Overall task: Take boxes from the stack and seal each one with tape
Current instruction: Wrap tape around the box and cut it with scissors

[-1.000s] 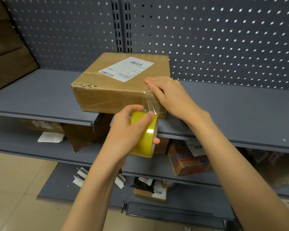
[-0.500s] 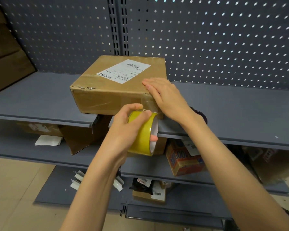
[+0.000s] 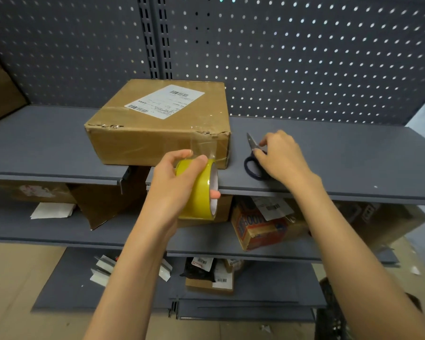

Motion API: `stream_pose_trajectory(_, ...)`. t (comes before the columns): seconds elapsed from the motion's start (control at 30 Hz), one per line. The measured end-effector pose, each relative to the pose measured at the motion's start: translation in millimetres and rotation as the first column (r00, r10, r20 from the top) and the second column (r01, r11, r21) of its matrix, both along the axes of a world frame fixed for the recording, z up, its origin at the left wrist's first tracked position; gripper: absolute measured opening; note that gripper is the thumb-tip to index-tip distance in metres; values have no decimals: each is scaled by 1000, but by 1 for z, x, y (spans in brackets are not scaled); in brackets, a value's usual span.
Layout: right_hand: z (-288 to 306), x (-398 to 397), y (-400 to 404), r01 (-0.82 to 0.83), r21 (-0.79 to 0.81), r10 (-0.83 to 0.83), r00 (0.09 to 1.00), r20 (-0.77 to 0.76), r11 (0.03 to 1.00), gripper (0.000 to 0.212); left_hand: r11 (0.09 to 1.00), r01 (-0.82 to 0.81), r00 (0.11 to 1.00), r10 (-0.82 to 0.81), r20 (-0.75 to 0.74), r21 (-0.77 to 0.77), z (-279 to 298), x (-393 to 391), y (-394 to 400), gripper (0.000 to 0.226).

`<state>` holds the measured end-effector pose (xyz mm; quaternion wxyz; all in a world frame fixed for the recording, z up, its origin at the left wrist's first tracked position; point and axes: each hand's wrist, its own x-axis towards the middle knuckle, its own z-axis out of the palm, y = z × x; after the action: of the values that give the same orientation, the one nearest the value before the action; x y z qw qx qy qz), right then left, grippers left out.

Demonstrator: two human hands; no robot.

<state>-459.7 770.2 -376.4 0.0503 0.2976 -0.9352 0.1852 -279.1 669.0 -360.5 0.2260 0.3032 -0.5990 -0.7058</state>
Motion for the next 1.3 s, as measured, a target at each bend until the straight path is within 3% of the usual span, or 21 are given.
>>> stream_pose_trajectory(0.23, -9, 16, -2, 140, 116, -137, 990, -38, 983, 44, 1000, -5, 1000, 5, -3, -4, -2, 1, 0, 36)
stream_pose_trajectory(0.4, -10, 16, 1, 135, 134, -133, 991, -22, 982, 34, 1000, -15, 1000, 15, -1, -16, -3, 1, 0, 37)
stream_pose_trajectory(0.53, -2, 13, 12, 138, -64, -132, 987, 89, 988, 34, 999, -19, 1000, 19, 0, -33, -4, 1, 0, 38)
stream_pose_trajectory(0.67, 8, 14, 19, 3, -375, 62, 985, 161, 927, 26, 999, -27, 1000, 27, 6, -32, -3, 1, 1, 38)
stream_pose_trajectory(0.73, 15, 20, 22, -93, -443, 167, 977, 131, 892, 20, 999, -30, 1000, 31, 5, -35, -3, 1, 2, 38)
stream_pose_trajectory(0.93, 11, 30, 35, -276, -419, 322, 946, 43, 865, 27, 997, -44, 999, 45, 9, -65, -4, 1, 0, 38)
stream_pose_trajectory(1.07, 8, 35, 46, -252, -413, 329, 935, 128, 875, 45, 997, -47, 999, 47, 3, -59, -3, 2, 1, 39)
stream_pose_trajectory(1.17, 10, 35, 57, -230, -437, 334, 926, 178, 869, 47, 997, -48, 999, 48, 1, -54, -2, 2, 2, 39)
stream_pose_trajectory(1.3, 11, 34, 66, -225, -351, 321, 915, 245, 909, 48, 997, -53, 999, 53, -5, -53, -3, 1, 1, 38)
